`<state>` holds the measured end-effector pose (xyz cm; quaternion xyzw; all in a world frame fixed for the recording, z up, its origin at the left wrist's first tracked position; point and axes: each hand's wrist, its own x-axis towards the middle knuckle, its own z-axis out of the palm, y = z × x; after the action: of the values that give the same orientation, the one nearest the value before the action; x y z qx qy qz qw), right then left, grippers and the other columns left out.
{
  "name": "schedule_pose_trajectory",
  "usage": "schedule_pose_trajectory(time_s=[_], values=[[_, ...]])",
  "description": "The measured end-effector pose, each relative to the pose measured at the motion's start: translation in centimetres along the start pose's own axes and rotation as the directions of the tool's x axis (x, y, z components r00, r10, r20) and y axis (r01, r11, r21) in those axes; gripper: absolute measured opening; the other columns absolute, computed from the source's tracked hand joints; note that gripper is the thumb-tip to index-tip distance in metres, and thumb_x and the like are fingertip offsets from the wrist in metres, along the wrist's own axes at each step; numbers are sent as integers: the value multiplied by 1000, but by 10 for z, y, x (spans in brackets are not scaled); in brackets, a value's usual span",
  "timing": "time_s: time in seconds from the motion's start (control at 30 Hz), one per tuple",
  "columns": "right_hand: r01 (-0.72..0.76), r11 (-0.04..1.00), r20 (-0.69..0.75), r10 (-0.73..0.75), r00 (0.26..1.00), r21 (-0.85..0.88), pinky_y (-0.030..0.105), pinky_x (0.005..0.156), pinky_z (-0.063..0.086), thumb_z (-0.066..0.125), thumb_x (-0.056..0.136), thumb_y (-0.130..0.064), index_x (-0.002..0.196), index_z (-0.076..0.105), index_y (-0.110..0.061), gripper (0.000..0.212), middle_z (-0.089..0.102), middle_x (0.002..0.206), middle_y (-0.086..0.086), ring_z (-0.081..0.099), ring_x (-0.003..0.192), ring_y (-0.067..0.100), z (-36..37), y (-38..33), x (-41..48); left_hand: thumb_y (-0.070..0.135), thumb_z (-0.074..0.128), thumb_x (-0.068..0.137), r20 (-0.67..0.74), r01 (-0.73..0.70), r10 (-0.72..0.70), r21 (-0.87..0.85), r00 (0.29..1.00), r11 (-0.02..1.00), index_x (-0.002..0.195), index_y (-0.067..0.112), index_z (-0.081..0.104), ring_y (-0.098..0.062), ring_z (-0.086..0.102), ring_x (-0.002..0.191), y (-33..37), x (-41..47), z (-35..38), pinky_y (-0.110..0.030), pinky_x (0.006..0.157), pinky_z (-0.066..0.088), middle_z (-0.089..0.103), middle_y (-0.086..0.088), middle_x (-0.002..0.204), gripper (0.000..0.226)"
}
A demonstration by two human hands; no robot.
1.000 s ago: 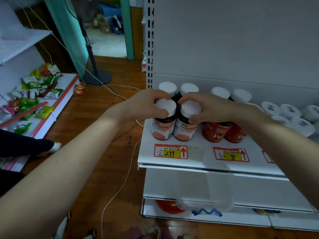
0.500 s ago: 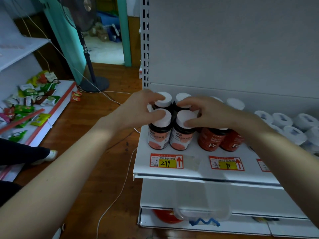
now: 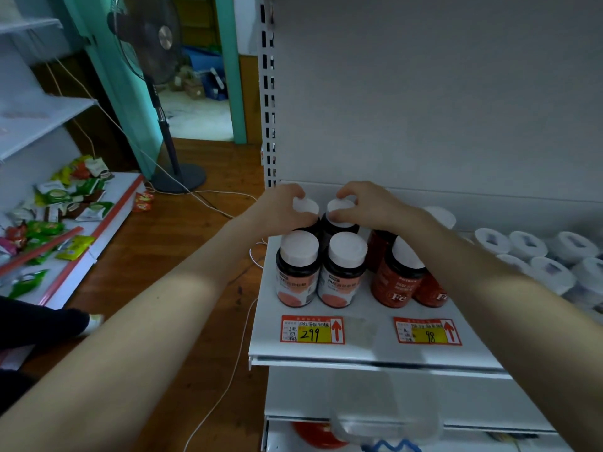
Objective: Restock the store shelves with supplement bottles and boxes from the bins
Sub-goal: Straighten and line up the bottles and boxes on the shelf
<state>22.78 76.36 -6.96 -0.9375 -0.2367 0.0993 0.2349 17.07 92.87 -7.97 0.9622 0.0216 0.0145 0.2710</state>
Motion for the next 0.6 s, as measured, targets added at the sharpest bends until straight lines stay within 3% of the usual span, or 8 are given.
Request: schedule_pose_trajectory(time_s=[0.27,0.43,0.53,0.6], values=[[34,999,-9,-34,999,16,21,81,33,68,81,-31,127,51,-10,53,50,132,6,49,116,21,2,-5,-6,36,65,83,3,20,-20,-21,1000,1000,134,11,46,-22,44,123,-3,-2,-3,-21,86,33,46,-8,137,60],[35,998,-30,-33,999,56,25,79,38,65,83,-32,124,53,-11,47,54,126,5,51,103,16,5,-6,-13,37,66,82,13,39,-38,-40,999,998,135,12,46,-22,46,123,-4,-4,-3,-23,88,36,46,-7,138,61],[-3,991,-51,10,999,134,30,96,35,54,90,-38,132,45,-11,51,46,138,7,45,123,21,12,-3,-18,40,61,86,-1,36,-36,-133,999,990,138,15,42,-21,44,125,-8,-7,3,-25,93,36,43,-5,142,61],[-54,965,-70,74,995,255,31,105,29,45,94,-41,141,32,-12,57,33,148,5,35,133,21,19,-2,-23,42,52,91,-73,60,-87,-310,994,949,141,16,36,-19,41,129,-10,-13,10,-24,96,32,41,-4,144,58]])
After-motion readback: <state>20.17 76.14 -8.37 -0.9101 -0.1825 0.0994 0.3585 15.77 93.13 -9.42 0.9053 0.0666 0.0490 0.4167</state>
